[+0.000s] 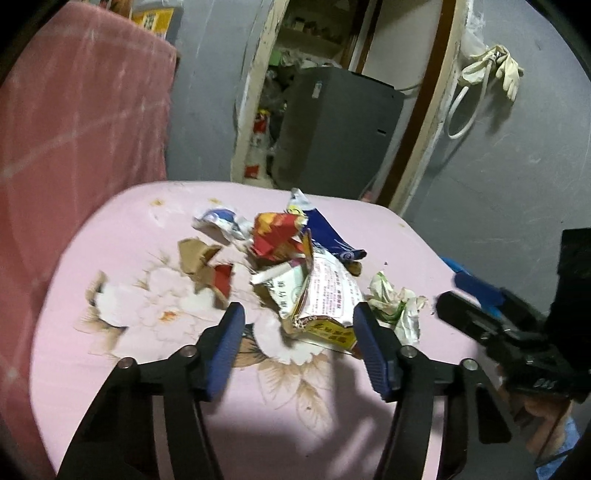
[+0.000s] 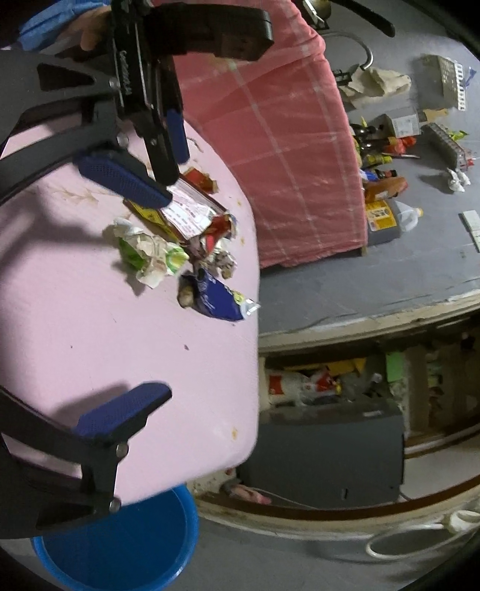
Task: Collect trash
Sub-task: 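Move both tools down toward the trash pile on the stool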
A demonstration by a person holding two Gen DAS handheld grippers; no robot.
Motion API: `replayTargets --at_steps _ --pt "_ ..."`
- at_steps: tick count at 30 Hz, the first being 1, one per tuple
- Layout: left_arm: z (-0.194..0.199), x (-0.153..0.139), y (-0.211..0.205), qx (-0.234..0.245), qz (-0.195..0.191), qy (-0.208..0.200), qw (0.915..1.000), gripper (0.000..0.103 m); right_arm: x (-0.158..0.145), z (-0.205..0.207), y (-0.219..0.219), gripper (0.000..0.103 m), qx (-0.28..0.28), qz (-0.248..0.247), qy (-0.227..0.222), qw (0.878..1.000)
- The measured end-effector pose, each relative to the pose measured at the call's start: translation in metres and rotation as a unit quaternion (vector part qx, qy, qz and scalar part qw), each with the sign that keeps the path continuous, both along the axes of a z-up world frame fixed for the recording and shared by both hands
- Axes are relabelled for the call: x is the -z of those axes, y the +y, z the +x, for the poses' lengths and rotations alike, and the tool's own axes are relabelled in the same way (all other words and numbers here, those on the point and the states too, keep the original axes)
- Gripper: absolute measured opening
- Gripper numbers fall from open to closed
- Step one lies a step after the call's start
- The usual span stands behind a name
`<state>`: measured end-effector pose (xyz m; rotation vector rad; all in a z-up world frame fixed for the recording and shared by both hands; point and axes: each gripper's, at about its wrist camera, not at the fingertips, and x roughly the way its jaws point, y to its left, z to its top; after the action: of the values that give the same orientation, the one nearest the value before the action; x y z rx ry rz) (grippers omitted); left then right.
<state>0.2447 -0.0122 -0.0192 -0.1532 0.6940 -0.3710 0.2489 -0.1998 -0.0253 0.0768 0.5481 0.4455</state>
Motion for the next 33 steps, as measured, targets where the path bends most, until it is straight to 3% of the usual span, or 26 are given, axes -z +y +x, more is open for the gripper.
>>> replayTargets --at_steps 4,10,17,22,25,27,33 --pt "0.003 -0.002 0.003 0.009 -0.017 0.008 0.9998 0.051 0.007 0.007 0.005 0.072 -0.019 -0.001 0.024 1.0" --pt "0.007 -0.001 0.006 0.024 -0.044 0.021 0.9985 0.036 0.015 0.016 0.008 0.056 -0.043 0.004 0.055 0.998" --pt "0.009 0.0 0.006 0.029 -0.056 0.035 0.9974 0.035 0.022 0.021 0.014 0.052 -0.066 0.001 0.078 0.995" --pt "0.013 0.004 0.011 0.031 -0.075 0.051 0.9954 0.035 0.023 0.021 0.017 0.032 -0.08 0.0 0.081 0.993" --pt "0.012 0.003 0.012 0.029 -0.077 0.051 0.9953 0.033 0.022 0.019 0.019 0.025 -0.087 -0.001 0.077 0.993" --pt "0.012 0.002 0.014 0.026 -0.077 0.051 0.9954 0.023 0.022 0.018 0.019 0.023 -0.089 -0.002 0.076 0.993" --pt "0.01 0.003 0.016 0.024 -0.075 0.053 0.9955 0.023 0.022 0.016 0.016 0.02 -0.086 0.008 0.071 0.994"
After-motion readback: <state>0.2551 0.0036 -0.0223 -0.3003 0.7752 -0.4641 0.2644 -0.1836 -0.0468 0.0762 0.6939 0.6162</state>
